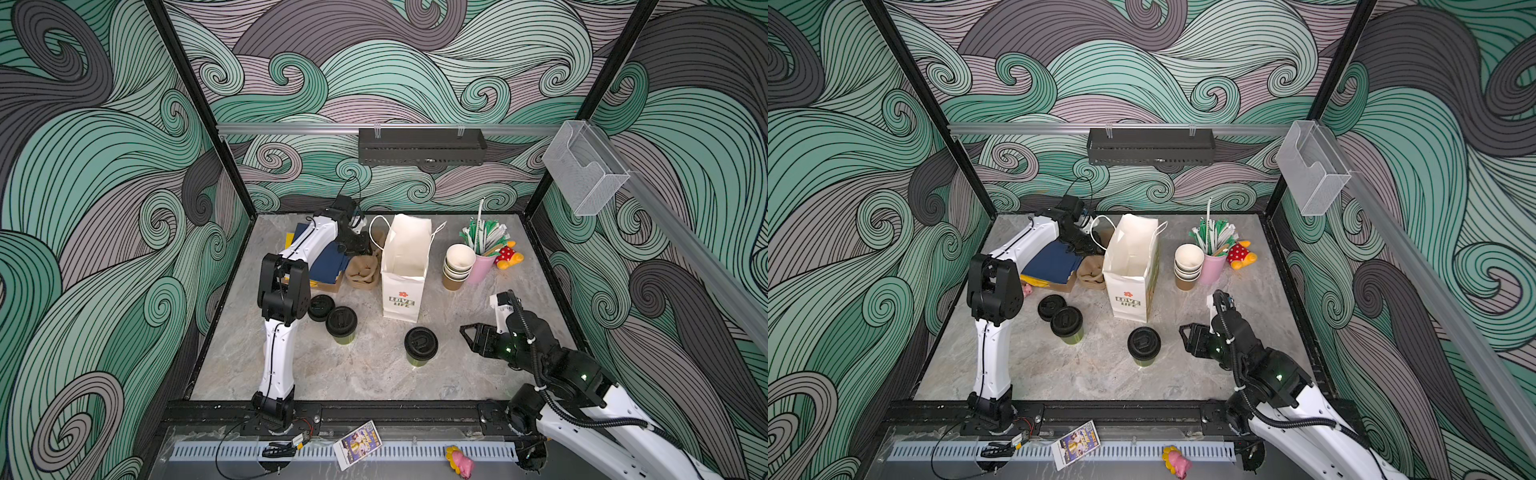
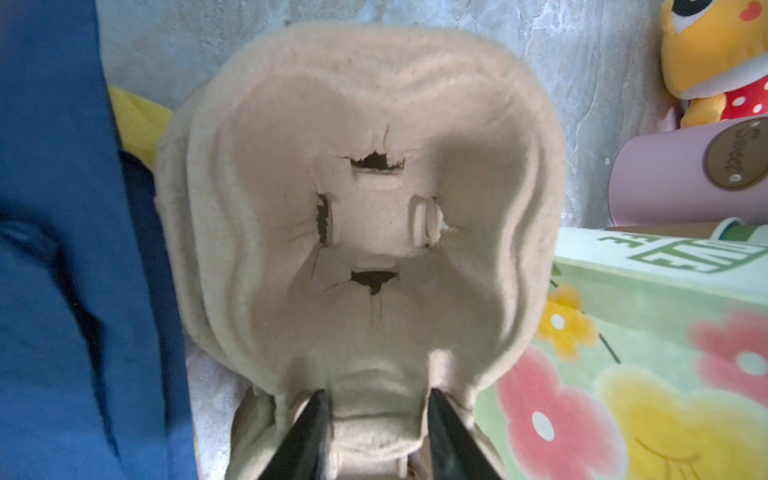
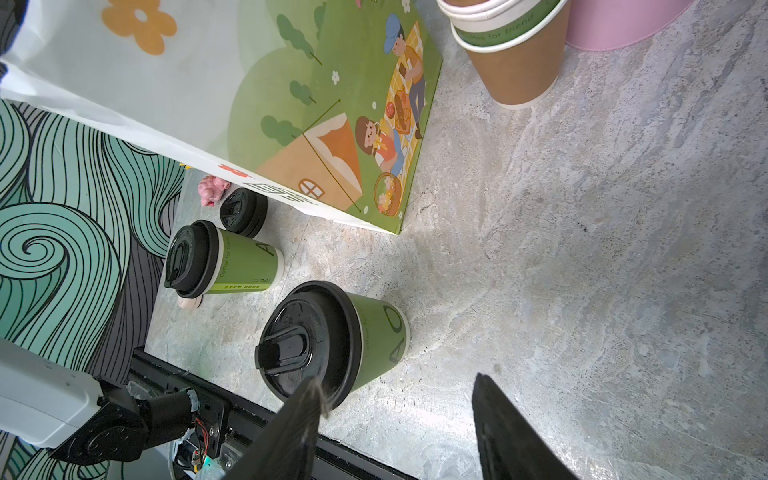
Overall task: Pack the takeout coffee
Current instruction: 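Grip the carrier edge with the left gripper and lift it up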
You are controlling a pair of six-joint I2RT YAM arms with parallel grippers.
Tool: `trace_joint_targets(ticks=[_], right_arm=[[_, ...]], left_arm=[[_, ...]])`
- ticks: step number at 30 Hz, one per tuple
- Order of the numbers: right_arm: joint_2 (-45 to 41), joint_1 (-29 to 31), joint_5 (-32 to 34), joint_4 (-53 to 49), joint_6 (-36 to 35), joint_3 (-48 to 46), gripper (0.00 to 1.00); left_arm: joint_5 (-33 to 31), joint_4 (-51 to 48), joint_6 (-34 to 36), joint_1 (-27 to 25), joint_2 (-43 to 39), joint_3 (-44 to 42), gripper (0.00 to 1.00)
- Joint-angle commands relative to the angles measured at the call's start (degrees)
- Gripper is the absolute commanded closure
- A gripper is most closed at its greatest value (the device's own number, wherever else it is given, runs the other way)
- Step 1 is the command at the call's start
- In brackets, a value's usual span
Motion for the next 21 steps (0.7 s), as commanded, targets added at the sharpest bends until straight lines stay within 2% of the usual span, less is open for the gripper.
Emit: trace_joint_targets(ticks=[1, 21], right_arm=[[-0.3, 0.3, -0.1, 0.8, 0.3, -0.7, 0.4], [-1.8, 0.2, 0.5, -0.2, 0.4, -0.7, 0.4]], left_arm=[[-0.1, -1.7, 1.4, -0.4, 1.0, 1.9, 0.62], [-2.4, -1.8, 0.8, -0.8, -4.1, 2.4, 0.77]])
